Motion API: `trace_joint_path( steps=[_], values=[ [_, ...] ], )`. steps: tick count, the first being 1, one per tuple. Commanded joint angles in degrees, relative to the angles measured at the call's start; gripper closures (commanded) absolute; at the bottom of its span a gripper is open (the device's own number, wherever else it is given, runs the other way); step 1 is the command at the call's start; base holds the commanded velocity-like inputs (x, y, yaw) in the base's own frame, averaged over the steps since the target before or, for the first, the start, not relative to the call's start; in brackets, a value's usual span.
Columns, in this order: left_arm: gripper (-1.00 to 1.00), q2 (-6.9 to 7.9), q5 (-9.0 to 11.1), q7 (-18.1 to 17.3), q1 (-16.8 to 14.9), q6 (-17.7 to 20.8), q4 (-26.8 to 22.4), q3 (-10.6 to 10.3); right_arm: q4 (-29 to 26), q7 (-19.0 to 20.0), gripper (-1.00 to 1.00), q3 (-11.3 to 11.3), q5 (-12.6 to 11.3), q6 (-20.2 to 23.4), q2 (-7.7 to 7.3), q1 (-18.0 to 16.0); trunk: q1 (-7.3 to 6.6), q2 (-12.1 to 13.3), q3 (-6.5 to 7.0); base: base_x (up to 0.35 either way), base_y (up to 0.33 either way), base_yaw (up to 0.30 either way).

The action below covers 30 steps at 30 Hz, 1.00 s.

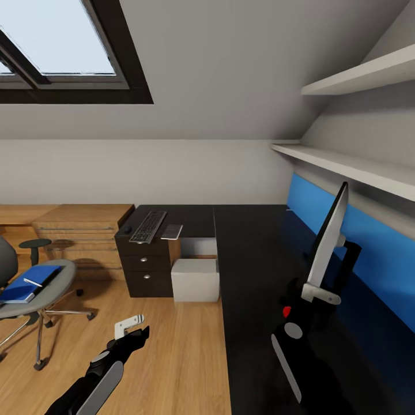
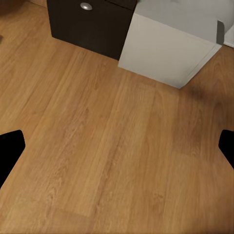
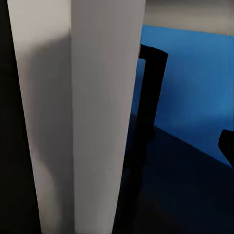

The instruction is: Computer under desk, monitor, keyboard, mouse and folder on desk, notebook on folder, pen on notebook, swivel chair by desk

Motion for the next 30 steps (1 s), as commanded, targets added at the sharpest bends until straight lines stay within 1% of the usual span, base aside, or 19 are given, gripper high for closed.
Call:
trace_joint_path(
  steps=[1, 7, 21, 30],
  values=[
    [-1.0, 0.08, 0.41, 0.48, -0.06, 0.09, -0.11, -0.21, 0.02, -0.24, -1.0, 0.02, 0.16, 0.1, 0.02, -0.05, 0.01, -0.06, -0.08, -0.068, -0.069, 0.0],
    [-1.0, 0.08, 0.38, 0.48, -0.05, 0.09, -0.11, -0.21, 0.02, -0.24, -1.0, 0.0, 0.11, 0.14, 0.02, -0.05, 0.01, -0.06, -0.08, -0.171, -0.172, 0.0],
    [-1.0, 0.12, 0.21, 0.48, -0.04, 0.09, -0.11, -0.21, 0.02, -0.24, -1.0, 0.17, 0.11, 0.19, 0.06, -0.05, 0.01, -0.06, -0.08, -0.225, -0.239, 0.0],
    [-1.0, 0.08, 0.23, 0.48, -0.05, 0.09, -0.11, -0.21, 0.02, -0.16, -1.0, 0.21, 0.11, 0.13, 0.0, -0.05, 0.01, -0.06, -0.08, -0.056, -0.058, 0.0]
  ],
)
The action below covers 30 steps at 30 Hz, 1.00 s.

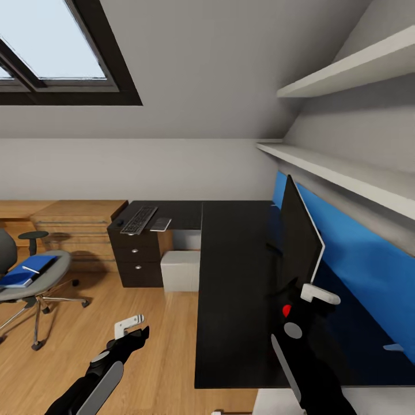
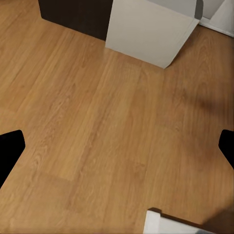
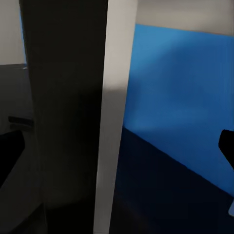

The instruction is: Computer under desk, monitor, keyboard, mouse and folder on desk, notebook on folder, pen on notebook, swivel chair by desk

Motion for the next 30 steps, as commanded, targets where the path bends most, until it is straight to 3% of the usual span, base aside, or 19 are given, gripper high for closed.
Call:
trace_joint_path(
  steps=[1, 30],
  values=[
    [-1.0, 0.09, 0.38, 0.48, -0.06, 0.09, -0.11, -0.21, 0.04, -0.24, -1.0, 0.06, 0.21, 0.09, 0.0, -0.05, 0.01, -0.06, -0.08, -0.004, -0.004, 0.0],
    [-1.0, 0.16, 0.49, 0.4, -0.03, 0.09, -0.11, -0.12, 0.1, -0.15, -1.0, 0.23, 0.21, 0.08, 0.0, -0.05, 0.01, -0.06, -0.08, -0.094, -0.124, 0.0]
  ],
)
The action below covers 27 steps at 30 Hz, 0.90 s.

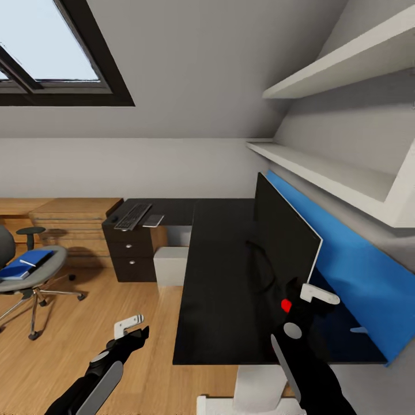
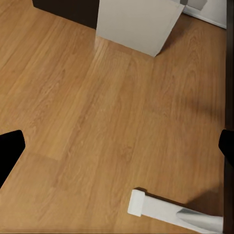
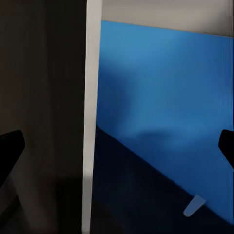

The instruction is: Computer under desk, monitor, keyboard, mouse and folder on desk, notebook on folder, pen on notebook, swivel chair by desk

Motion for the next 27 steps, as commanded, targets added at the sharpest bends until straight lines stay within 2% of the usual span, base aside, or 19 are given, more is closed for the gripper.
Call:
trace_joint_path(
  steps=[1, 19, 22, 23, 27],
  values=[
    [-1.0, 0.07, 0.37, 0.48, -0.07, 0.09, -0.11, -0.21, 0.02, -0.25, -1.0, 0.01, 0.2, 0.07, 0.0, -0.05, 0.0, -0.06, -0.08, -0.034, -0.043, 0.0],
    [-1.0, 0.07, 0.35, 0.55, -0.07, 0.09, -0.11, -0.03, -0.2, 0.44, -1.0, 0.82, 0.07, -0.52, 0.52, -0.05, 0.0, -0.06, -0.08, -0.004, -0.006, 0.0],
    [-1.0, 0.07, 0.35, 0.54, -0.06, 0.09, -0.11, -0.03, -0.33, 0.45, -1.0, 0.96, 0.04, -0.47, 1.05, -0.05, 0.0, -0.06, -0.08, 0.0, 0.0, 0.0],
    [-1.0, 0.07, 0.35, 0.55, -0.08, 0.09, -0.11, -0.06, -0.38, 0.45, -1.0, 0.96, 0.03, -0.45, 2.07, -0.05, 0.0, -0.06, -0.08, 0.0, 0.0, 0.0],
    [-1.0, 0.07, 0.28, 0.48, -0.07, 0.09, -0.11, -0.04, -0.41, 0.36, -1.0, 0.8, 0.11, -0.61, 3.33, -0.05, 0.0, -0.06, -0.08, 0.0, 0.0, 0.0]
  ],
)
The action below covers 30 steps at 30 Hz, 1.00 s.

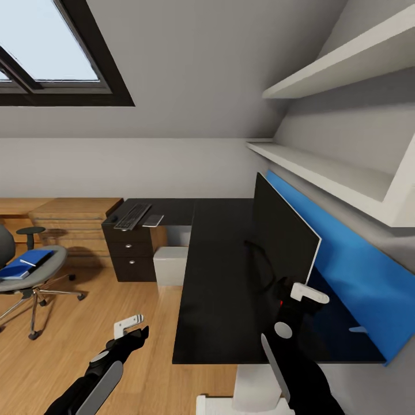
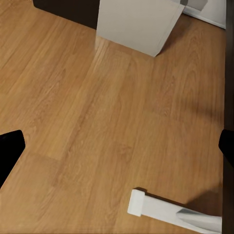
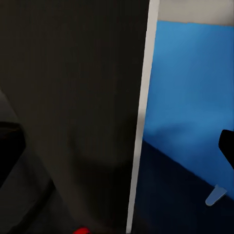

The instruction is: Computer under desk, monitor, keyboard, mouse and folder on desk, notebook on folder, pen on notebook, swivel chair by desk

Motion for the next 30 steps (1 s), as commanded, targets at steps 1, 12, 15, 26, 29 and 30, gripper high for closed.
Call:
trace_joint_path(
  steps=[1, 12, 15, 26, 29, 30],
  values=[
    [-1.0, 0.08, 0.37, 0.47, -0.06, 0.09, -0.11, -0.21, 0.03, -0.24, -1.0, 0.03, 0.19, 0.0, 0.02, -0.05, 0.01, -0.06, -0.08, 0.0, 0.0, 0.0],
    [-1.0, 0.09, 0.69, 0.29, -0.07, 0.02, 0.5, -0.14, 0.35, -0.18, -1.0, -0.08, 0.11, -1.07, -0.05, -0.05, 0.01, -0.06, -0.08, -0.262, 0.0, 0.0],
    [-1.0, 0.22, 0.65, 0.24, -0.05, 0.01, 1.34, 0.02, 0.37, -0.29, -1.0, -0.05, 0.05, -1.29, 0.09, -0.03, 0.01, -0.06, -0.08, -0.334, 0.011, 0.0],
    [-1.0, 0.2, 0.28, -0.13, -0.05, -0.63, 17.21, -0.22, 1.18, -0.26, -1.0, 0.24, -0.91, -2.47, 2.02, 7.22, 0.01, -0.06, -0.08, -0.334, 0.1, 0.0],
    [-1.0, 0.24, 0.37, -0.2, -0.05, -0.86, 21.8, -0.36, 3.53, -0.25, -1.0, 0.33, -1.89, -5.99, 2.13, 10.02, 0.01, -0.06, -0.08, -0.312, 0.175, 0.0],
    [-1.0, 0.22, 0.35, -0.21, -0.05, -0.93, 22.62, -0.38, 4.07, -0.23, -1.0, 0.33, -1.93, -6.22, 2.15, 10.24, 0.01, -0.06, -0.08, -0.3, 0.192, 0.0]
  ],
)
